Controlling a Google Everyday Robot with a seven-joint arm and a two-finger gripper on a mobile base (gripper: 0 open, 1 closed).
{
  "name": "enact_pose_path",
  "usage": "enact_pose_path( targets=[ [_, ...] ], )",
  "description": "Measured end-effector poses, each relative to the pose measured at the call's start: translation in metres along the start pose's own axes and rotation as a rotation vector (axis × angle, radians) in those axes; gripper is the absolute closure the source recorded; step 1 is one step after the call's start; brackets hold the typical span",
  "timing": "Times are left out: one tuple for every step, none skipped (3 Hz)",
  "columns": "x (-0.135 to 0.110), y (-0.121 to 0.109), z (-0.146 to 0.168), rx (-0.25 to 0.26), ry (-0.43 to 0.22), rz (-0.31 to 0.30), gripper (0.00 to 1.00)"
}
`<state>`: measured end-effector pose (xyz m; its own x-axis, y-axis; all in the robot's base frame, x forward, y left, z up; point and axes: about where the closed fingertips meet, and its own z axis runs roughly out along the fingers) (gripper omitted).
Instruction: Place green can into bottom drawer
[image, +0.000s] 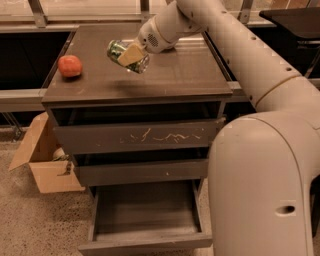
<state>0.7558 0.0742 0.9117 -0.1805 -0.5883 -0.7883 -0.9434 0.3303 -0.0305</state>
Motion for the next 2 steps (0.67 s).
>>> enact_pose_path(
  targets=[
    [0.009,0.038,-0.01,-0.065,0.034,-0.073,1.0],
    [0.017,0.085,-0.022,-0.082,0.063,-0.137,1.0]
  ],
)
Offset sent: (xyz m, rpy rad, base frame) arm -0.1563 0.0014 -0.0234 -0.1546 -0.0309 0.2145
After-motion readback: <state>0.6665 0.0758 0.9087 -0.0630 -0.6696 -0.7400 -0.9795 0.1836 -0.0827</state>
